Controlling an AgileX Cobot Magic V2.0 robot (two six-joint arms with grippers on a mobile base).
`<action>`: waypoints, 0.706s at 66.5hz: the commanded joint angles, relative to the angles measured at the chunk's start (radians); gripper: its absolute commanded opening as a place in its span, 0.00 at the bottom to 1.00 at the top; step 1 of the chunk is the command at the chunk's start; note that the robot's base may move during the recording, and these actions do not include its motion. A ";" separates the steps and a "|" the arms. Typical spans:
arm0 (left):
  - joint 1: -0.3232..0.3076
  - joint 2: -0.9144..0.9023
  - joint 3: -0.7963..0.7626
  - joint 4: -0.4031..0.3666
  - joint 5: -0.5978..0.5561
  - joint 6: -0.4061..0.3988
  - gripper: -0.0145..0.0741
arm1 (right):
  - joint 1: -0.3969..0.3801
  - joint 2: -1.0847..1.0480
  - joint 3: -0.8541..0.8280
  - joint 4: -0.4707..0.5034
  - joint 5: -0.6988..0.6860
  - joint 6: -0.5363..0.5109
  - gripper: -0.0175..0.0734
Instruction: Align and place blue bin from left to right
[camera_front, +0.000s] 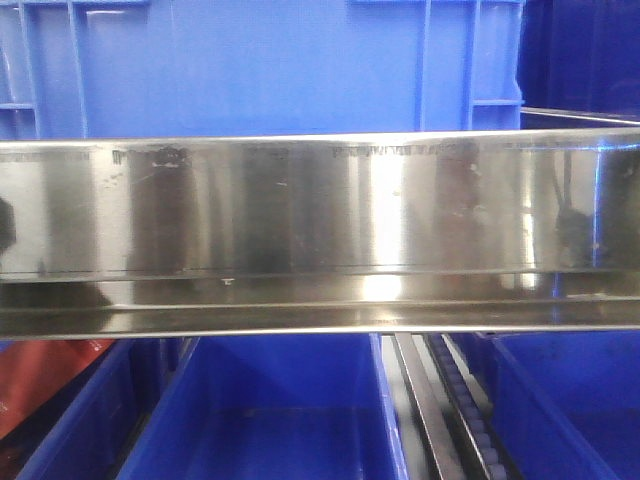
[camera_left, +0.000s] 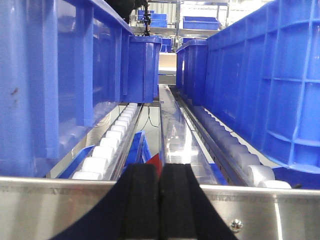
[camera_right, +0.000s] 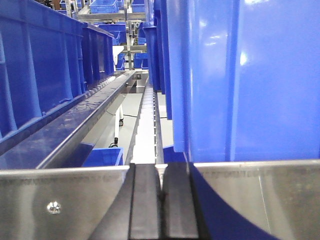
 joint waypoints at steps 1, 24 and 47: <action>0.001 -0.006 -0.001 -0.007 -0.016 0.000 0.04 | -0.006 -0.006 0.000 0.002 -0.030 -0.006 0.12; 0.001 -0.006 -0.001 -0.007 -0.016 0.000 0.04 | -0.006 -0.006 0.000 0.002 -0.030 -0.006 0.12; 0.001 -0.006 -0.001 -0.007 -0.016 0.000 0.04 | -0.006 -0.006 0.000 0.002 -0.030 -0.006 0.12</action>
